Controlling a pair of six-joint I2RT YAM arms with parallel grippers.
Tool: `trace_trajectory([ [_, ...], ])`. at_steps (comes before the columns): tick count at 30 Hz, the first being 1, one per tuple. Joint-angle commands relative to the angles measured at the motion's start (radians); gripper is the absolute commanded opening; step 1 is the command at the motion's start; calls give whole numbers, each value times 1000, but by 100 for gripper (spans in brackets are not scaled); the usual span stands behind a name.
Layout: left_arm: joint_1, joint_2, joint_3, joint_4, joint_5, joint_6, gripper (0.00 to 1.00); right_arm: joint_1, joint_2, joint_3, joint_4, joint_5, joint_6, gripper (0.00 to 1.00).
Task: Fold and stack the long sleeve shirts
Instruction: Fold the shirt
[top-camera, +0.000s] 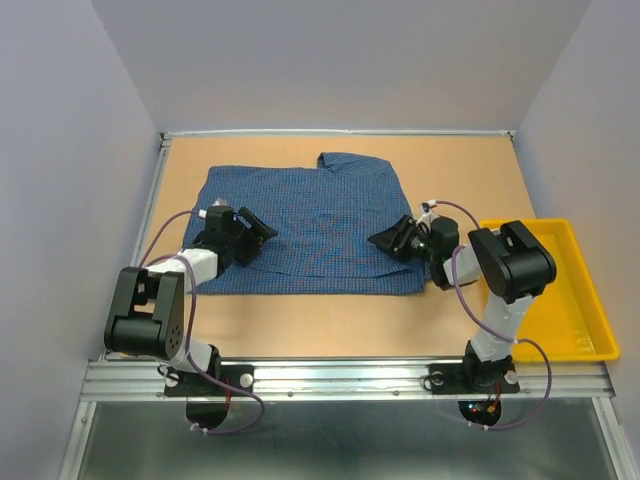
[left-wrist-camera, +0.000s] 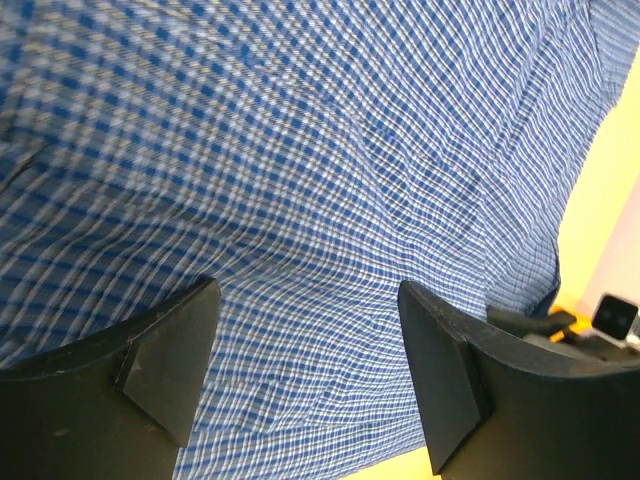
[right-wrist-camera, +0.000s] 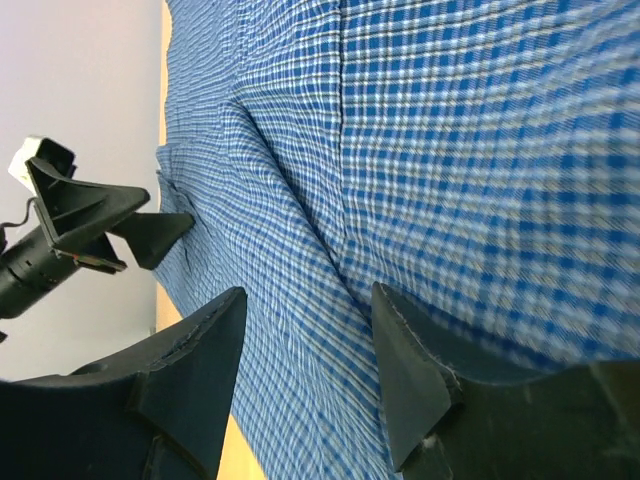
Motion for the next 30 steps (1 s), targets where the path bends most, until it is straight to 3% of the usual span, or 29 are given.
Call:
trace_trajectory([
  [1, 14, -129, 21, -115, -78, 56, 84, -40, -133, -50, -25, -52, -113, 59],
  [6, 15, -256, 110, -290, -197, 187, 85, -37, -281, 54, -415, -52, -287, 59],
  [10, 17, -246, 170, -343, -282, 241, 85, 18, -383, 207, -798, 103, -523, 57],
  [13, 18, -176, 213, -356, -308, 264, 85, 68, -388, 269, -931, 131, -582, 53],
  [17, 17, -53, 268, -348, -345, 284, 84, 142, -330, 377, -1117, 287, -623, 37],
  [22, 20, 75, 305, -371, -340, 278, 80, 161, -276, 402, -1226, 370, -577, 35],
  [30, 20, 95, 270, -442, -296, 231, 80, 161, -290, 329, -1364, 439, -531, 36],
])
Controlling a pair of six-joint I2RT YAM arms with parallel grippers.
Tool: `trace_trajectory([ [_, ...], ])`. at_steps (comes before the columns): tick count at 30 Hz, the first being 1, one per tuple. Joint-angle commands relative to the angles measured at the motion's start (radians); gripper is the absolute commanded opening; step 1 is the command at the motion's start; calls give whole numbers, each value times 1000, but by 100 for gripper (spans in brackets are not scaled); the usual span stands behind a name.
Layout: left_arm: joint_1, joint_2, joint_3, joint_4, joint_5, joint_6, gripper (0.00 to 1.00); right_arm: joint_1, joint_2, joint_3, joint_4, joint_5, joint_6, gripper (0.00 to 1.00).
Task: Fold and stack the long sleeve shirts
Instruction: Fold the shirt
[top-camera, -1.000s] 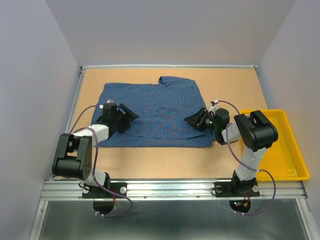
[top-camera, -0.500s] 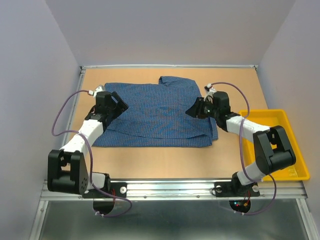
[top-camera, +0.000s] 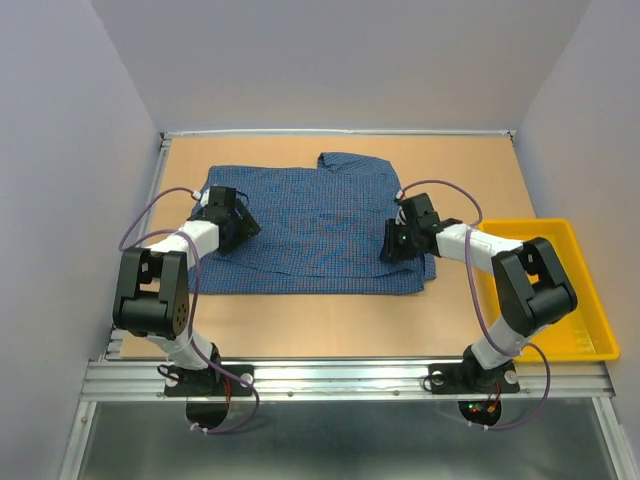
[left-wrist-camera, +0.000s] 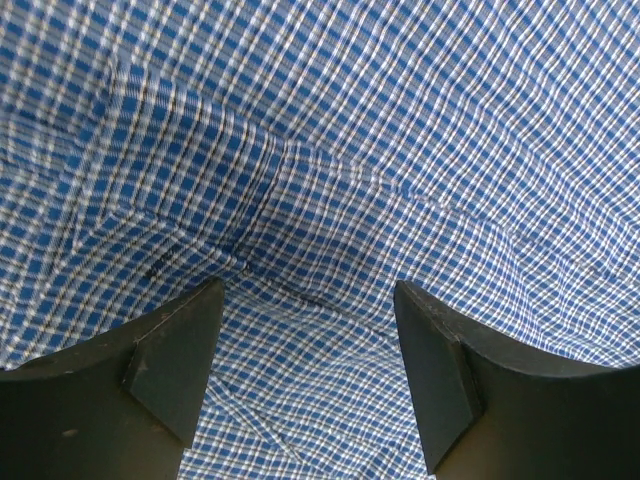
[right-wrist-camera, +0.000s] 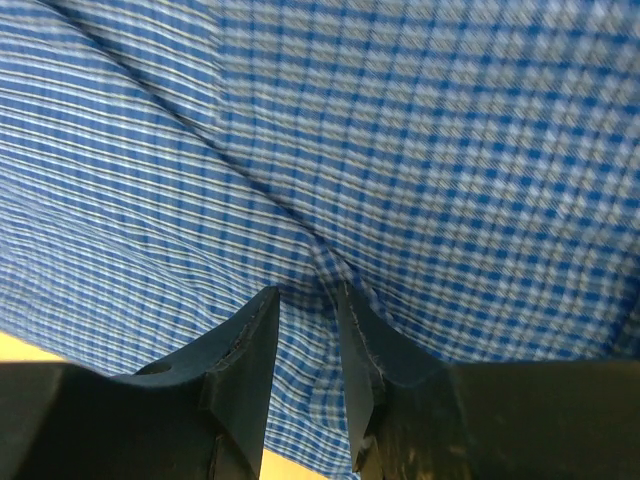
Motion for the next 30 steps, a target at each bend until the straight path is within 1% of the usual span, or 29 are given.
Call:
trace_trajectory([
  [1, 6, -33, -22, -68, 24, -22, 80, -4, -41, -46, -136, 91, 38, 37],
  [3, 6, -55, -54, -71, 42, -30, 80, -9, -59, -60, -199, 102, 63, 37],
  [4, 6, -82, -97, -73, 53, -39, 81, -18, -68, -69, -217, 102, 90, 38],
  [6, 6, -116, -145, -73, 99, -50, 81, -26, -100, -92, -271, 95, 115, 40],
  [9, 3, -199, -242, -74, 163, -79, 81, -38, -142, -107, -315, 90, 153, 42],
  [11, -3, -282, -295, -87, 199, -95, 81, -49, -180, -107, -348, 87, 155, 45],
  [12, -5, -309, -308, -93, 207, -96, 81, -53, -192, -103, -357, 87, 150, 45],
  [13, -6, -361, -311, -102, 213, -91, 83, -58, -209, -80, -369, 87, 143, 46],
  [14, -5, -380, -296, -132, 198, -82, 85, -59, -218, -62, -372, 87, 118, 47],
  [15, -6, -405, -274, -148, 179, -48, 87, -66, -231, -13, -374, 90, 106, 49],
  [16, -5, -408, -212, -166, 133, -24, 89, -75, -229, 20, -375, 95, 71, 52],
  [17, 0, -403, -172, -204, 106, 21, 90, -85, -223, 52, -375, 99, 49, 54],
  [18, 7, -396, -129, -217, 81, 53, 93, -101, -216, 92, -375, 96, 28, 58],
  [19, 18, -367, -86, -223, 67, 79, 94, -140, -199, 128, -375, 95, 9, 59],
  [20, 62, -348, -14, -223, 28, 99, 98, -165, -162, 209, -374, 90, -21, 61],
  [21, 90, -330, 22, -223, 21, 114, 99, -188, -134, 253, -374, 67, -31, 61],
  [22, 115, -286, 56, -217, 16, 143, 99, -226, -110, 294, -374, 53, -43, 62],
  [23, 153, -261, 123, -202, -20, 157, 99, -239, -58, 387, -372, 38, -73, 64],
  [24, 164, -236, 155, -194, -46, 168, 99, -250, -33, 428, -372, 38, -86, 64],
  [25, 173, -172, 224, -185, -66, 205, 99, -263, -6, 477, -372, 36, -112, 66],
  [26, 181, -138, 225, -177, -76, 226, 99, -273, 27, 521, -371, 27, -123, 66],
  [27, 190, -100, 291, -167, -92, 242, 99, -280, 80, 602, -363, 13, -132, 66],
  [28, 192, -22, 329, -165, -105, 262, 98, -297, 114, 638, -355, 3, -140, 66],
  [29, 196, 20, 364, -163, -97, 286, 97, -305, 143, 667, -342, -10, -152, 66],
  [30, 199, 57, 434, -160, -94, 332, 95, -311, 169, 701, -329, -39, -163, 67],
])
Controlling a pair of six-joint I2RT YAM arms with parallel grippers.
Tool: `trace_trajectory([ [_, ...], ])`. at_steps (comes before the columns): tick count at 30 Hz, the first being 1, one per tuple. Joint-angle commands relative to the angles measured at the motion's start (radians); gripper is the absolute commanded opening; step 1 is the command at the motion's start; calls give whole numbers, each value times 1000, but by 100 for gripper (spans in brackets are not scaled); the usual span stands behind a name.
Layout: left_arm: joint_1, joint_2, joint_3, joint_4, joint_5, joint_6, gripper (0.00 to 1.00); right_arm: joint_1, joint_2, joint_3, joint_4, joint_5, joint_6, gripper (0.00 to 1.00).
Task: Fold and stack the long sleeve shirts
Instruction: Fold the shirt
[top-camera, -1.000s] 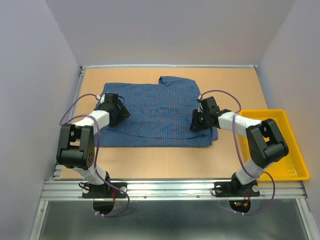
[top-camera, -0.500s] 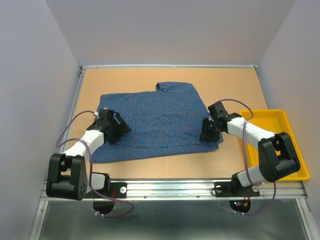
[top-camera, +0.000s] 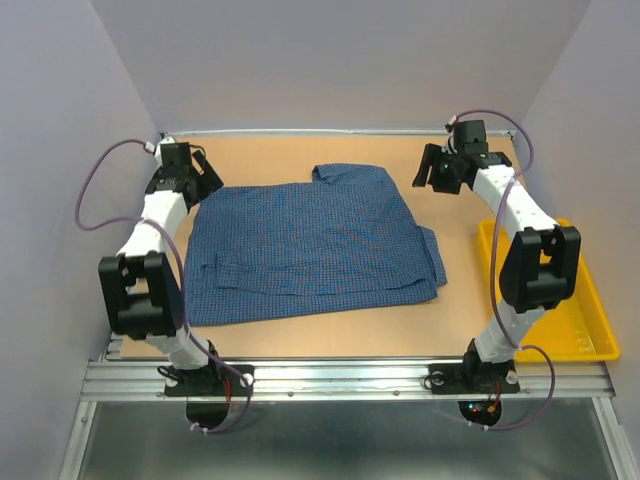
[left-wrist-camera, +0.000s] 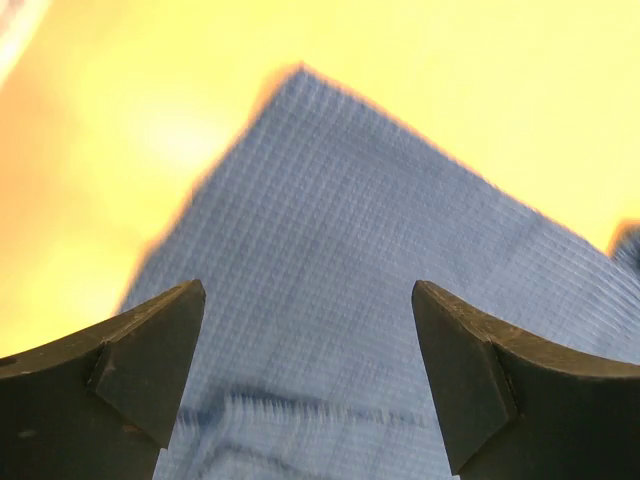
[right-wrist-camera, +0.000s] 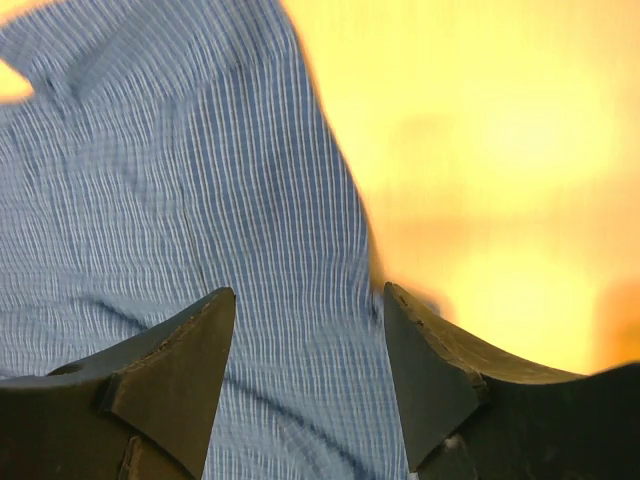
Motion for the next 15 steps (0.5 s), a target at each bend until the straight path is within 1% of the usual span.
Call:
trace_trajectory([
  [1, 7, 175, 143, 20, -47, 158, 94, -26, 128, 169, 54, -78, -95, 67],
  [4, 18, 264, 202, 79, -32, 250, 94, -35, 238, 282, 75, -118, -147, 67],
  [5, 22, 288, 234, 87, 3, 269, 94, -36, 271, 306, 77, -128, -181, 66],
  [8, 32, 379, 303, 68, 13, 306, 94, -41, 358, 383, 78, -173, -235, 66],
  [10, 33, 434, 337, 51, -38, 297, 94, -40, 390, 411, 80, -193, -273, 66],
  [15, 56, 482, 393, 79, -23, 218, 92, -40, 469, 435, 100, -255, -307, 66],
])
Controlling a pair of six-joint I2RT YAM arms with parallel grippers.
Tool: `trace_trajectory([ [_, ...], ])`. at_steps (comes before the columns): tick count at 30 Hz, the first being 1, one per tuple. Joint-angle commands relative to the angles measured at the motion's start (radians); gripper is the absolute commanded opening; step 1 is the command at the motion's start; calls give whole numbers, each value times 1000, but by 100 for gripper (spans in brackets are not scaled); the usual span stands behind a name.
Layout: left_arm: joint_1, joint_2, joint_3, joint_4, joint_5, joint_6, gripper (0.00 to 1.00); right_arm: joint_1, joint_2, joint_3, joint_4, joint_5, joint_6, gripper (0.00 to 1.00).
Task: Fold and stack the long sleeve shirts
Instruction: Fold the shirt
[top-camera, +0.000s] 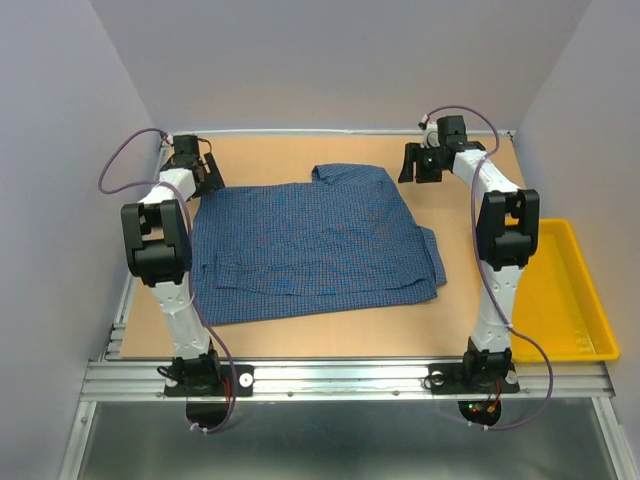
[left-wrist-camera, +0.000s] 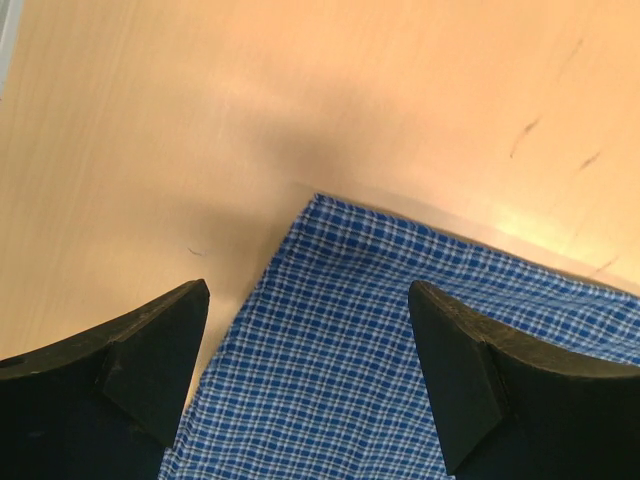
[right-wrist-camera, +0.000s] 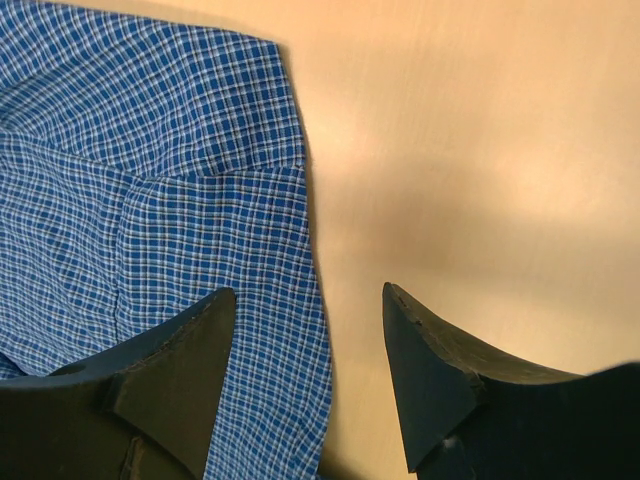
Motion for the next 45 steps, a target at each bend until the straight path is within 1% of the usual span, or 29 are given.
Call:
trace_trajectory([
  [1, 26, 1, 82, 30, -11, -35, 91, -5, 30, 78, 55, -92, -64, 66],
  [4, 26, 80, 143, 3, -8, -48, 89, -7, 65, 92, 75, -124, -58, 65],
  [6, 26, 107, 182, -23, 24, -45, 87, -5, 80, 102, 80, -138, -53, 65],
  [10, 26, 139, 185, -26, 62, -32, 85, -2, 122, 136, 106, -166, -47, 64],
  [14, 26, 167, 185, -37, 59, -27, 81, 15, 185, 176, 107, -164, -47, 64],
  [22, 28, 193, 190, -43, 50, -21, 73, 62, 251, 200, 115, -32, -46, 63],
  [27, 26, 199, 188, -49, 49, -13, 66, 84, 268, 188, 115, 6, -58, 61],
  [30, 26, 202, 183, -54, 49, -10, 64, 98, 268, 171, 117, 32, -73, 59],
  [33, 26, 203, 183, -54, 58, -10, 58, 114, 274, 159, 115, 72, -89, 54],
  [34, 26, 205, 183, -52, 59, -10, 55, 119, 275, 158, 114, 104, -93, 49],
  [36, 26, 203, 183, -54, 61, -6, 50, 128, 275, 144, 115, 127, -101, 44],
  [37, 28, 205, 182, -54, 59, -2, 46, 130, 274, 142, 115, 126, -101, 39],
  [39, 28, 203, 183, -51, 56, 1, 42, 130, 269, 132, 115, 130, -102, 33],
  [40, 26, 205, 182, -49, 62, 8, 35, 130, 268, 130, 115, 138, -104, 23],
  [42, 28, 210, 180, -49, 69, 16, 27, 128, 261, 131, 115, 141, -105, 14],
  [43, 28, 214, 180, -51, 72, 19, 19, 130, 258, 133, 117, 141, -107, 9],
  [45, 26, 216, 180, -49, 72, 33, 10, 128, 254, 142, 115, 149, -110, 8],
])
